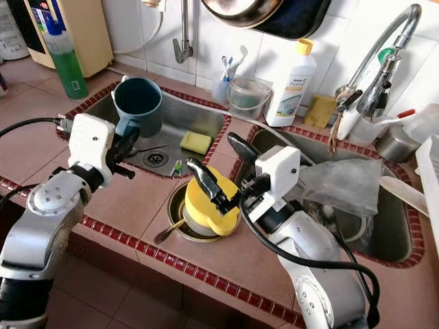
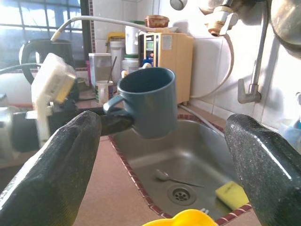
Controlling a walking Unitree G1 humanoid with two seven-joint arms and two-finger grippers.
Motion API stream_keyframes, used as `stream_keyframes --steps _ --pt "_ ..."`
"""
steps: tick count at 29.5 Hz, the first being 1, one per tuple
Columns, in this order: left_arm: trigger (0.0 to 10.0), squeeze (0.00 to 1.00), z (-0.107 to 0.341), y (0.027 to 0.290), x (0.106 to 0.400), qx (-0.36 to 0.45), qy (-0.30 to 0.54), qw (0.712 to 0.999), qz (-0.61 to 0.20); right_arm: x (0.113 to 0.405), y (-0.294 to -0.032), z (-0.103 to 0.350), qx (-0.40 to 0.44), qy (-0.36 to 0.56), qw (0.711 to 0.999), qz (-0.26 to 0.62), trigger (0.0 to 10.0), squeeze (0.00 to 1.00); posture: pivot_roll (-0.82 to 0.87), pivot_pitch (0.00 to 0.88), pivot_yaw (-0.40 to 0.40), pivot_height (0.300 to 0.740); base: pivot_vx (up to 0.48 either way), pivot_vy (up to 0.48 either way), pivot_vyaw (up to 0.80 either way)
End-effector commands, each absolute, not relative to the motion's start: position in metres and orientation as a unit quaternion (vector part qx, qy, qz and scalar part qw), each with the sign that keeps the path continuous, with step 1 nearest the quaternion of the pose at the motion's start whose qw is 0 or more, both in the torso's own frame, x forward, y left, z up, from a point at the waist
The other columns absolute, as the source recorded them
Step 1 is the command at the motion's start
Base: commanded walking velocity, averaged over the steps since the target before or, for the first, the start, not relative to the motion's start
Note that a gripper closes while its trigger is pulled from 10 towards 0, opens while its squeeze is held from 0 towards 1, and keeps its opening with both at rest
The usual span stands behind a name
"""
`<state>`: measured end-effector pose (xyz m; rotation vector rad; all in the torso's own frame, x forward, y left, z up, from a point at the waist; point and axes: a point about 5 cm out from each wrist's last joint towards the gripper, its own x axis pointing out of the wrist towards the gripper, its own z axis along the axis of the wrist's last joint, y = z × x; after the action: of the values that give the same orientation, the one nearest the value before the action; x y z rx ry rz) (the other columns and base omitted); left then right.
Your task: Kitchen organization
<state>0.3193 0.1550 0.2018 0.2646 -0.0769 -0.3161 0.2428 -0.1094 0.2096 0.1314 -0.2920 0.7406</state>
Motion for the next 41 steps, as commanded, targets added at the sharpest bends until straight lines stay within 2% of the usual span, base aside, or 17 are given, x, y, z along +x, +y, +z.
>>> stream_keyframes --steps 1,12,22,29,41 --pt "10.0 0.0 0.207 0.151 0.33 0.132 -0.051 0.976 -0.167 0.238 -0.11 0.213 0.062 -0.149 0.919 0.361 10.0 0.0 -0.04 0.036 -0.049 0.74 0.0 0.0 0.0" --pt "10.0 0.0 0.204 0.15 0.355 0.12 -0.042 0.977 -0.173 0.239 -0.115 0.217 0.053 -0.154 0.926 0.341 10.0 0.0 -0.07 0.07 -0.028 0.74 0.0 0.0 0.0" --pt "10.0 0.0 0.207 0.146 0.377 0.145 -0.041 0.97 -0.19 0.235 -0.111 0.219 0.056 -0.153 0.926 0.342 10.0 0.0 -0.1 0.113 -0.006 0.74 0.0 0.0 0.0" --pt "10.0 0.0 0.21 0.14 0.39 0.156 -0.044 0.965 -0.206 0.224 -0.112 0.218 0.062 -0.138 0.931 0.332 10.0 0.0 -0.13 0.156 0.005 0.74 0.0 0.0 0.0" --pt "10.0 0.0 0.196 0.128 0.397 0.171 -0.015 0.955 -0.243 0.198 -0.11 0.213 0.082 -0.11 0.937 0.32 10.0 0.0 -0.17 0.235 0.024 0.74 0.0 0.0 0.0"
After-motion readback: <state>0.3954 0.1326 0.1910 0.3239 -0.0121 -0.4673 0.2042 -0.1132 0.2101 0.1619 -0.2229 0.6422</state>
